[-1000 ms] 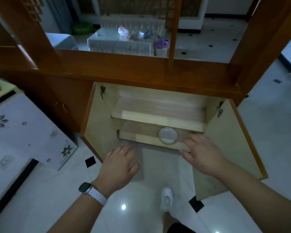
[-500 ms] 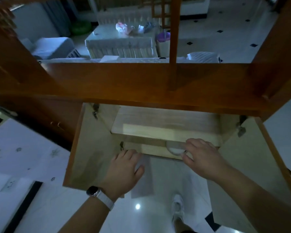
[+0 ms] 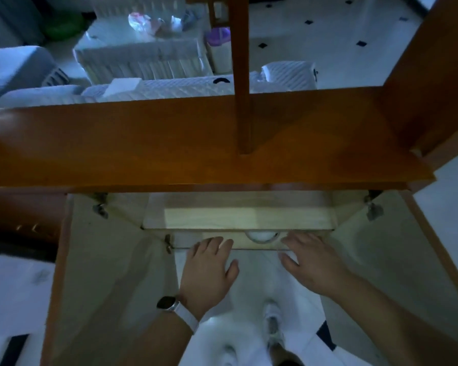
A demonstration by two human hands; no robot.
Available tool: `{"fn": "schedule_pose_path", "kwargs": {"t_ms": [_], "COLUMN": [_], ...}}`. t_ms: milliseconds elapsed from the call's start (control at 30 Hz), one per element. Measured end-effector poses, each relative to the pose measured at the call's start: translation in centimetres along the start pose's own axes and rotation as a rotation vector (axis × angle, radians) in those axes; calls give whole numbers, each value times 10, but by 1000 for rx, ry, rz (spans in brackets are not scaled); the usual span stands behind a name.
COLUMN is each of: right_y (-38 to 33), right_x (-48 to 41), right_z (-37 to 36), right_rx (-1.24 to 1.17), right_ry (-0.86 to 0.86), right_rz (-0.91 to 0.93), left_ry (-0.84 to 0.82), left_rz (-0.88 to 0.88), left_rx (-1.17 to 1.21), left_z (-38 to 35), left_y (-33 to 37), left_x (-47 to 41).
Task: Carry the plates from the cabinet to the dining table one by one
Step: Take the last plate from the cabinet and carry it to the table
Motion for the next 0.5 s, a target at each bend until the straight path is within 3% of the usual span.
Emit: {"fn": "schedule_pose_path", "kwargs": {"t_ms": [200, 500], "right_y": [7, 53], "right_x": [-17, -85], "right_z": [-69, -217], "right_rx": [-31, 94], "right_ry": [23, 84], "right_rz": [-75, -102], "left_ry": [-55, -86], "left_rz": [-100, -172], "left_rx": [-11, -16], "left_z": [-75, -256], "left_y": [-34, -98], "left_x": [-20, -60]}}
Point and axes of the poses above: each hand's wrist, its own x-axis away from the middle knuckle, its own z-axis out of the back of the hand, y = z × x, the point moved 8 cm from there along -x, towards the middle knuckle, and after that the axes turned 7 degrees about x, right-handed, at the moved point
